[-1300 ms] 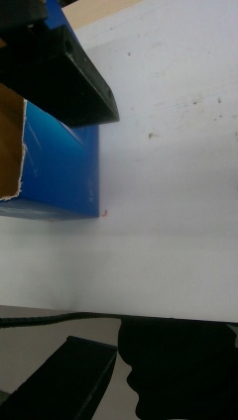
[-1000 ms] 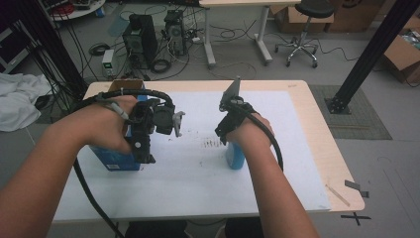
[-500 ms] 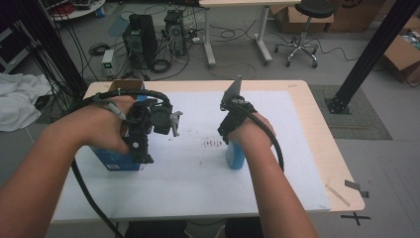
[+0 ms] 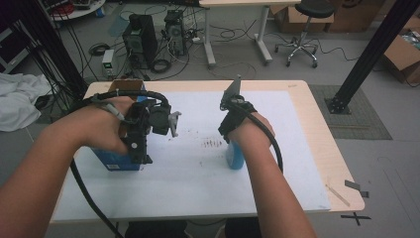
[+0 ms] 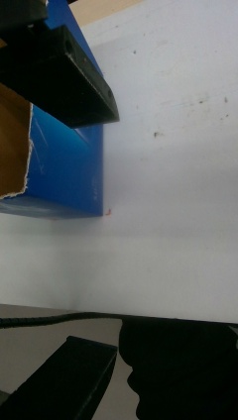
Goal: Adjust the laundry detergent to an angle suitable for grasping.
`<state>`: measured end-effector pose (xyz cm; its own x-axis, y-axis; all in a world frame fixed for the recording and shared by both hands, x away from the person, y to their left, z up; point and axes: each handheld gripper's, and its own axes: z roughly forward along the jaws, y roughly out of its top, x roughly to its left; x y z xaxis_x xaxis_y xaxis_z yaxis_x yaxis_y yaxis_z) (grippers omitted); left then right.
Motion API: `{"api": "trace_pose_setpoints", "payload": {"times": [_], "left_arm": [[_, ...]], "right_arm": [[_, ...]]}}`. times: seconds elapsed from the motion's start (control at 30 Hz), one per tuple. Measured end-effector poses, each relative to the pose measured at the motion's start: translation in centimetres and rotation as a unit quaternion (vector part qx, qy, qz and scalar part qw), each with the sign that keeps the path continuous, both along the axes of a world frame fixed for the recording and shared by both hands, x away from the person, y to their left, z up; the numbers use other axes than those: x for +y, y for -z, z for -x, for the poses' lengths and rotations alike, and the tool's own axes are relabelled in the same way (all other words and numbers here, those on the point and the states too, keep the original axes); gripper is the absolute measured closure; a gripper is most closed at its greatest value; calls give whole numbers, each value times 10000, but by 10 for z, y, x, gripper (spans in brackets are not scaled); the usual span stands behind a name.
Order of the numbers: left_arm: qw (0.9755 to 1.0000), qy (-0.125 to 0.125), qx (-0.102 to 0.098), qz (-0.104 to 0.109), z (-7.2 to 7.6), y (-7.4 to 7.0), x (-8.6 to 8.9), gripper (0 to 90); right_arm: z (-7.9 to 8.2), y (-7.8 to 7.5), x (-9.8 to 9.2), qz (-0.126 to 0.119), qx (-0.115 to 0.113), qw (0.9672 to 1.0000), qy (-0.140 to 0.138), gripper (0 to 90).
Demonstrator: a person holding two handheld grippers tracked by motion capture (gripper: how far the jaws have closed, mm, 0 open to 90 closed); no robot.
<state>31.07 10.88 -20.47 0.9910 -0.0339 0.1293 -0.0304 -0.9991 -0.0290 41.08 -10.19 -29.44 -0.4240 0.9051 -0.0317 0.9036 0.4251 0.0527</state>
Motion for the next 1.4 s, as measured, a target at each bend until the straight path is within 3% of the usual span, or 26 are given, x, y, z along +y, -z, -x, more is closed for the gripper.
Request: {"api": "trace_pose_setpoints", "payload": {"times": [0.43,0.73,1.07,1.4], "left_arm": [[10000,-42,5,14,0,2,3,1],[10000,-62,24,-21,1,3,5,1],[10000,-57,-16,-42,2,0,3,2],[9999,-47,22,-94,1,-1,-4,1]], "right_arm": [[-1,2,1,145,-86,9998,57,337],[-1,2,-4,-12,-134,9998,155,360],[-2,-1,-11,-85,-126,9999,-52,369],[-4,-20,-24,-251,-130,9985,-461,372]]}}
